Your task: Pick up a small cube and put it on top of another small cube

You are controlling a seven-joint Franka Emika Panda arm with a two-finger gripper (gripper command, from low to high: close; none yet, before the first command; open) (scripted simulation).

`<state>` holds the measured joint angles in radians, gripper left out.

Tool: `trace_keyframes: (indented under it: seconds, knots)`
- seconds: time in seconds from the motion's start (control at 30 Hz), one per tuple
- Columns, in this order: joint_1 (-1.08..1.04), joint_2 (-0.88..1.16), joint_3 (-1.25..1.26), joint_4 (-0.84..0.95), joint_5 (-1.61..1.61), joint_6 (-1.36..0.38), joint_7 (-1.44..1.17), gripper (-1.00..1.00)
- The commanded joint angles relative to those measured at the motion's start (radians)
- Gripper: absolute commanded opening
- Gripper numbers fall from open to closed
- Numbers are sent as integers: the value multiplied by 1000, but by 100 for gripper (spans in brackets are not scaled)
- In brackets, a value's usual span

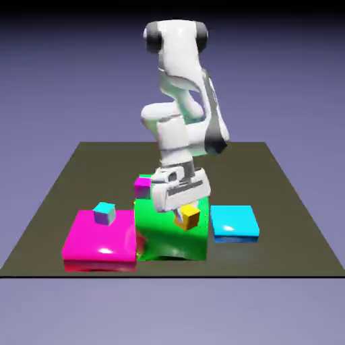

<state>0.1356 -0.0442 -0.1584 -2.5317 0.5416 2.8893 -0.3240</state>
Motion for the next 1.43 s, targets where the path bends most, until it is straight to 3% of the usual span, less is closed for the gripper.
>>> trace_keyframes:
  seconds: [0.0,0.2,0.47,1.4]
  knots:
    - [13,-32,-36,-22,-9,8,34,-100]
    - [-119,-229,-217,-195,-127,42,284,-100]
    - [-360,-304,-209,-326,-288,39,448,-100]
    - [607,-160,-1201,-289,-484,283,573,-100]
